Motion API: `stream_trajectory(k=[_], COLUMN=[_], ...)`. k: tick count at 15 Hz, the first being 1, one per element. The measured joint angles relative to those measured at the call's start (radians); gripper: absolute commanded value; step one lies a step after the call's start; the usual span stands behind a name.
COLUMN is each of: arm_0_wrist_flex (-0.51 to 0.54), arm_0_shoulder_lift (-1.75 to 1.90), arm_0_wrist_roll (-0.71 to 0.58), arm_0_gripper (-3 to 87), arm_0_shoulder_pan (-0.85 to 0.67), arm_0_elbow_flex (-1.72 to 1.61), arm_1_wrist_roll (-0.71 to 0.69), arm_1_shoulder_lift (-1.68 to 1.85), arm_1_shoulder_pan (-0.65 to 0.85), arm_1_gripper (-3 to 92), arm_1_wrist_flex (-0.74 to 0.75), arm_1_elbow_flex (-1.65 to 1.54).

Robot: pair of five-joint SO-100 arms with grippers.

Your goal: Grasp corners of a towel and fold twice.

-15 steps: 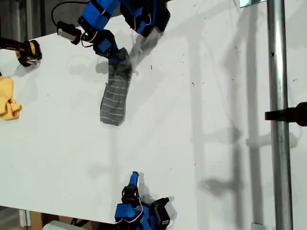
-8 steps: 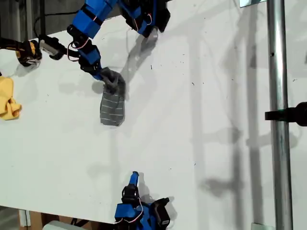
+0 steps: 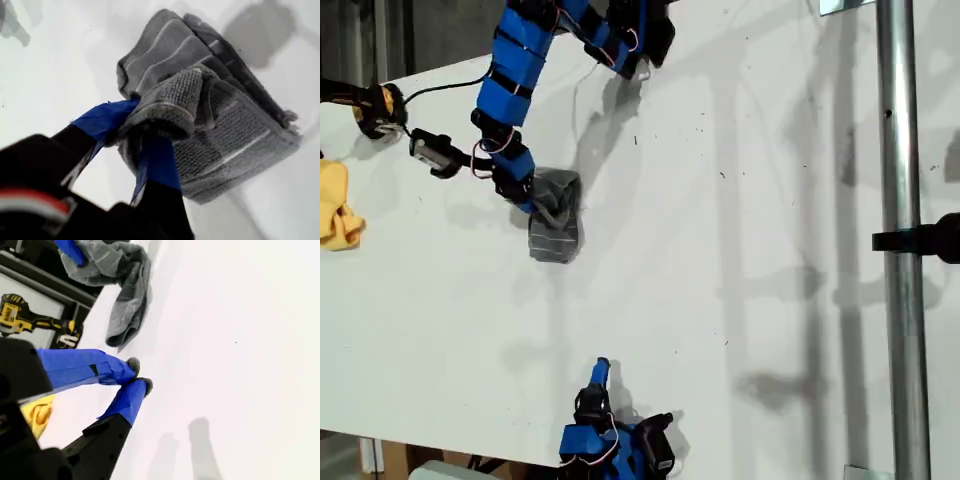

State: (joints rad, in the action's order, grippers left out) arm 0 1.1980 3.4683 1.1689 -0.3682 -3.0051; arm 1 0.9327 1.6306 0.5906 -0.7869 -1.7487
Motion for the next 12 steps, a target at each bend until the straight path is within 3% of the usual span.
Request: stream_trajectory(k=[3, 9, 12], arm_0_wrist_flex=[0.0, 0.0, 0.0], arm_0_shoulder_lift=[0.0, 0.0, 0.0], arm_0_wrist_roll=[0.0, 0.005, 0.008], arm_0_gripper=[1.4, 1.5, 1.5], arm_0_shoulder_pan=[0.0, 0.0, 0.0], arm_0_elbow_flex=[0.0, 0.0, 0.0], arm_1_wrist_roll=[0.0, 0.0, -0.017], arm_1_shoulder_lift=[-0.206, -0.552, -0.552], arm_1_shoulder_pan=[-0.038, -0.052, -0.052], arm_1_gripper=[-0.2, 0.6, 27.9], arm_1_wrist_flex=[0.14, 0.167, 0.137], arm_1_elbow_flex=[0.083, 0.339, 0.385])
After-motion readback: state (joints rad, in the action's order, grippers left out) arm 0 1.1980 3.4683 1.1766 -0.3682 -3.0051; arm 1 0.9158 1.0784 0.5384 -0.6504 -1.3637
